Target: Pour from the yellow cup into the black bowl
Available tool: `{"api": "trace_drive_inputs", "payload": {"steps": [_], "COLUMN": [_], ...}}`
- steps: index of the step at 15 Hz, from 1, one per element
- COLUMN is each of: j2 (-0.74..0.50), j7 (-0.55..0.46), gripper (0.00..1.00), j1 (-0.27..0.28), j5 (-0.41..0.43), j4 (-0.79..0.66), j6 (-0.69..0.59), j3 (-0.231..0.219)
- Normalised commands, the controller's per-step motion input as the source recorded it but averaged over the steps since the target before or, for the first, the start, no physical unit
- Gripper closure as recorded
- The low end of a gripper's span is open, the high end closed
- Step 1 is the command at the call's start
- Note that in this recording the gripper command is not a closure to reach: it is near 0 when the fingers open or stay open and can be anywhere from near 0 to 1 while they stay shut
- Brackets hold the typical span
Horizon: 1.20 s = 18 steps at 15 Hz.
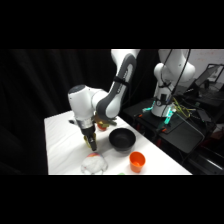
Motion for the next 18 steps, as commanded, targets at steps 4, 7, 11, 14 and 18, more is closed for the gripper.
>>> {"api": "trace_drive_inputs", "payload": {"steps": [4,7,11,14,18], "j2": [0.07,0.0,-0.01,-0.14,-0.55], "j7": [0.1,0.11,0.11,0.14,0.17], "gripper": [1.0,1.0,0.07,0.07,0.07], "j1": [0.077,0.096,0.092,0.107,0.139], "j5": [-0.041,-0.08,-0.094,-0.112,-0.162], "j4": [0.17,0.12,0.08,-0.01,-0.16], "j6": [-0.01,-0.01,0.01,-0.03,-0.34], "j3": [-0.081,-0.104,-0.099,-0.107,-0.132]}}
